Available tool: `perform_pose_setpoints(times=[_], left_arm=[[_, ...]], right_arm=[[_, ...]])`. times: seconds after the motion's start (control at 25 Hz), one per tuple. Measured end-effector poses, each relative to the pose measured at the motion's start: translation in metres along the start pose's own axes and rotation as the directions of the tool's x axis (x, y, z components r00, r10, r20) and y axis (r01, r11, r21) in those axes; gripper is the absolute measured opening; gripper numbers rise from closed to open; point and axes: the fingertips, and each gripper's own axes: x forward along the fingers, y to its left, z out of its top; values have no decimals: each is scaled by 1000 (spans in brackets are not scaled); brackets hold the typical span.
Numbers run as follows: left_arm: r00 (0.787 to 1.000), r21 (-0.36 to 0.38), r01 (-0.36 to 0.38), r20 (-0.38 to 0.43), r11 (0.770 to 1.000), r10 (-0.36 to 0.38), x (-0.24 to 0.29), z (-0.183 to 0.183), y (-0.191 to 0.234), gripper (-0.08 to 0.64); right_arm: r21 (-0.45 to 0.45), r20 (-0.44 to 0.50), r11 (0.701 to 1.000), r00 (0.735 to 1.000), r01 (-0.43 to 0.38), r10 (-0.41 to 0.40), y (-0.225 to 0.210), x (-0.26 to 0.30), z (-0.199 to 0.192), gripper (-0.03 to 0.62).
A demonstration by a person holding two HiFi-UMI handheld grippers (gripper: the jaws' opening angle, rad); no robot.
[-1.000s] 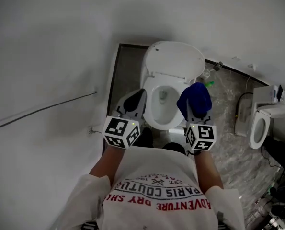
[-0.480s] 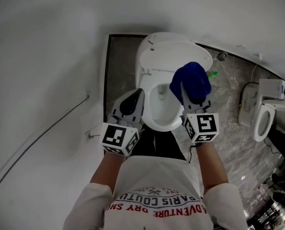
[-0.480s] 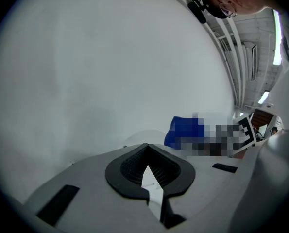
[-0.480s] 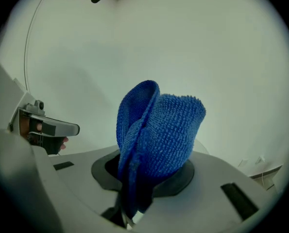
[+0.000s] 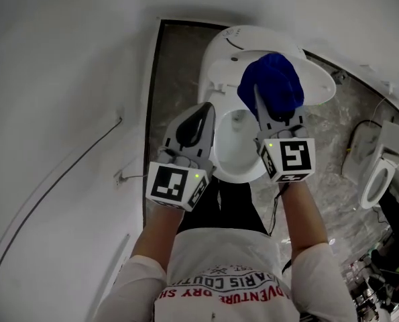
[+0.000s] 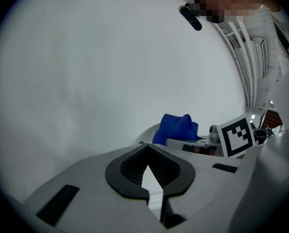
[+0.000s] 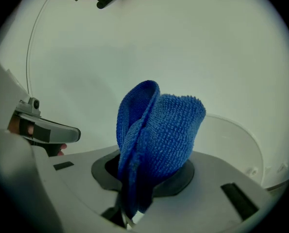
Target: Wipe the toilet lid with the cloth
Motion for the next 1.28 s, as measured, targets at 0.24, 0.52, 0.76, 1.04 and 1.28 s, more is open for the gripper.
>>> perform_pose_setpoints(times=[0.24,0.52,0.76,1.04,1.28], left_arm=[[998,-27,-53,-36,998,52,7,-19,22,6],[995,-28,-73,-65,997,71,6,-33,25,6],[995,-38,-66,-78,997,63,8,-42,22,6],[994,-60,-55,-100,997,48,19,-47,2,6],[995,-41,-22,-100,999,18,36,-45,-20,6]], right_arm=[[-8,12,997,997,-74,74,17,40,-9,94],[-4,39,999,999,-37,37,6,57,-12,94],[-18,56,999,998,-28,29,-5,59,-13,94],[1,24,999,999,37,-37,-43,44,-17,94],[2,16,997,997,79,-79,-78,23,-21,94]])
